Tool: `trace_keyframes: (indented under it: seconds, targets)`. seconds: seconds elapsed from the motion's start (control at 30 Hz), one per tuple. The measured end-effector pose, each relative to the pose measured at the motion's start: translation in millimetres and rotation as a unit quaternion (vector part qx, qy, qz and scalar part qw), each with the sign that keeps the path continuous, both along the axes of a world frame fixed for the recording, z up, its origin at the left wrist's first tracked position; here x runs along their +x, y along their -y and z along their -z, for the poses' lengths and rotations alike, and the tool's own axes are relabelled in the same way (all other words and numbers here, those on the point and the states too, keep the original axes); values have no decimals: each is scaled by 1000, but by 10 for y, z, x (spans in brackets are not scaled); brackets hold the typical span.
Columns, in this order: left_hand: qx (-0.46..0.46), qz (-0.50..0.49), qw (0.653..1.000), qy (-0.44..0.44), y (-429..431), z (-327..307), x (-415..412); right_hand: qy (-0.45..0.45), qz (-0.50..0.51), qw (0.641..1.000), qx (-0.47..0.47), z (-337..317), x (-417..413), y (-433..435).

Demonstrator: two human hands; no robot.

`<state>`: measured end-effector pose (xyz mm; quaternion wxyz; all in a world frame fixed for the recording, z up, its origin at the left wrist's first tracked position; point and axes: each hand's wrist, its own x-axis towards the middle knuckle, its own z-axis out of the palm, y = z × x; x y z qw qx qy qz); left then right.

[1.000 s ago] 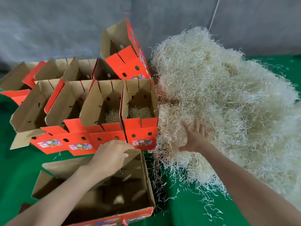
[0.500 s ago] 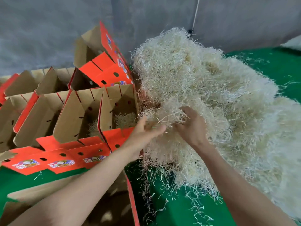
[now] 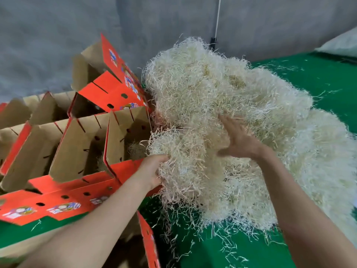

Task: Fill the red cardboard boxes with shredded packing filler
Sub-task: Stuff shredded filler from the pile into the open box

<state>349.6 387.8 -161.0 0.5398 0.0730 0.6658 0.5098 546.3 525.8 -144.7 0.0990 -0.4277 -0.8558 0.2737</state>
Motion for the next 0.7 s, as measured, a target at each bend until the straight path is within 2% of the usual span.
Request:
trace_keyframes:
  seconds: [0.07, 0.1, 0.13, 0.17, 0.2, 0.27, 0.33, 0.4, 0.5, 0.57, 0.63, 0.67, 0.7]
  targets:
    - [0, 1, 1000, -3, -12, 59, -17, 173, -35, 984, 2, 146, -26, -5]
    - [0, 6, 1000, -6, -23, 85, -18, 210, -31, 977, 13, 222, -52, 31]
    - [3, 14, 1000, -4, -42, 112, -15, 197, -17, 980, 8, 283, -83, 60]
    - [8, 27, 1000, 2, -60, 118, -5, 125, 15, 992, -28, 296, -108, 84]
    - [9, 38, 999, 1, -73, 110, 4, 17, 53, 995, -87, 273, -117, 84]
    - [-1, 51, 998, -22, -112, 125, 9, -206, 101, 955, -185, 150, -81, 53]
    - [-15, 68, 997, -36, -155, 188, -6, -329, 125, 914, -201, -81, -26, -2]
    - [-34, 57, 997, -46, -192, 242, -2, -368, 137, 900, -187, -280, -47, -26]
    - [-23, 16, 995, -96, -264, 322, -1, -353, 159, 902, -192, -376, -163, -41]
    - [14, 28, 980, -198, -303, 346, 13, -336, 173, 907, -186, -348, -232, -16]
    - [54, 27, 949, -311, -304, 290, 41, -336, 175, 912, -160, -325, -257, 26]
    - [101, 5, 950, -296, -306, 250, 41, -347, 176, 909, -151, -346, -256, 40]
    - [159, -13, 964, -213, -309, 190, 50, -369, 183, 898, -154, -394, -255, 51]
